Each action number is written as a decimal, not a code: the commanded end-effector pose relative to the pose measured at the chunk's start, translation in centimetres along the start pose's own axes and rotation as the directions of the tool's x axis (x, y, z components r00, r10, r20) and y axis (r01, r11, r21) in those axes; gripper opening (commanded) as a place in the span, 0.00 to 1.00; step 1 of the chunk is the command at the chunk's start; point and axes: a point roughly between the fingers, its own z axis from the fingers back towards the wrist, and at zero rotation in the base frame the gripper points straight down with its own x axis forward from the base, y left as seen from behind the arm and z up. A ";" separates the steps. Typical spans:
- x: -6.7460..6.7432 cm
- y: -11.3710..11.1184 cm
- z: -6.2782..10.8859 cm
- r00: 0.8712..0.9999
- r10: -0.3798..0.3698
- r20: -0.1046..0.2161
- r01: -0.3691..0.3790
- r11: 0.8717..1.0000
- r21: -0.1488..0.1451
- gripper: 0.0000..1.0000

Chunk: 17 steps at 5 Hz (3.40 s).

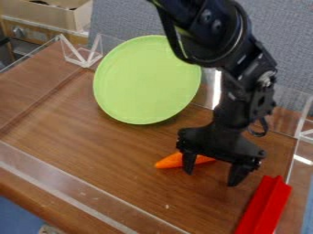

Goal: Put the carrot on the left side

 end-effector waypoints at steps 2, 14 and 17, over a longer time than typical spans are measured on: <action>0.7 2.0 -0.3 1.000 0.010 0.026 -0.010 1.000 -0.016 0.00; 4.7 3.8 3.4 0.937 -0.348 0.023 0.348 0.924 -0.157 1.00; 3.2 -1.4 -0.1 0.951 -0.309 -0.005 0.304 0.939 -0.159 1.00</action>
